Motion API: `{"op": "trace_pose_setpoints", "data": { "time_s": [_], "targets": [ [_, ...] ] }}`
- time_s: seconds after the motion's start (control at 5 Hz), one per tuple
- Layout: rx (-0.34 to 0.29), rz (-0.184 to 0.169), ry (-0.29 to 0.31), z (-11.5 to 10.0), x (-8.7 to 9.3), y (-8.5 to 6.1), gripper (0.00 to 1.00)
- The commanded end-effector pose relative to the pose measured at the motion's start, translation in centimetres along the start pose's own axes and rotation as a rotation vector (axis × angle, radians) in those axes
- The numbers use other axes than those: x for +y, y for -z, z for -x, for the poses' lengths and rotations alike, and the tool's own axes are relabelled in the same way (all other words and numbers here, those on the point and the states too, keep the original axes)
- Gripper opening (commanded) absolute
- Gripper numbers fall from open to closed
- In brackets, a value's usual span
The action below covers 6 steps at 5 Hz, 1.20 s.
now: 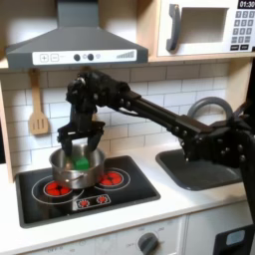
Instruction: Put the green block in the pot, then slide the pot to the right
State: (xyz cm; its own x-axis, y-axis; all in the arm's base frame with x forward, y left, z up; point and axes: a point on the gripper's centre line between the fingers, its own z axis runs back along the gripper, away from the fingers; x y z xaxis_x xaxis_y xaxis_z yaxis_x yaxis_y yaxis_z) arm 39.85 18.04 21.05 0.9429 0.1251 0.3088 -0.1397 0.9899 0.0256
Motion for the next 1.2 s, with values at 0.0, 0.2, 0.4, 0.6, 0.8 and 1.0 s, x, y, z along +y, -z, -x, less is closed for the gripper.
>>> {"op": "trace_pose_setpoints", "data": {
  "time_s": [0.0,0.2,0.4,0.6,0.8,1.0],
  "targets": [
    [0.03,0.011,0.034,0.4,-1.3,1.0,1.0],
    [0.061,0.013,0.046,0.8,-1.5,1.7,1.0],
    [0.064,0.016,0.047,1.1,-1.5,1.7,1.0],
    [0.085,0.025,0.056,1.5,-2.1,2.2,1.0],
    [0.095,0.033,0.06,1.7,-2.4,2.4,1.0],
    [0.116,0.042,0.07,2.3,-3.0,2.9,1.0]
  ]
}}
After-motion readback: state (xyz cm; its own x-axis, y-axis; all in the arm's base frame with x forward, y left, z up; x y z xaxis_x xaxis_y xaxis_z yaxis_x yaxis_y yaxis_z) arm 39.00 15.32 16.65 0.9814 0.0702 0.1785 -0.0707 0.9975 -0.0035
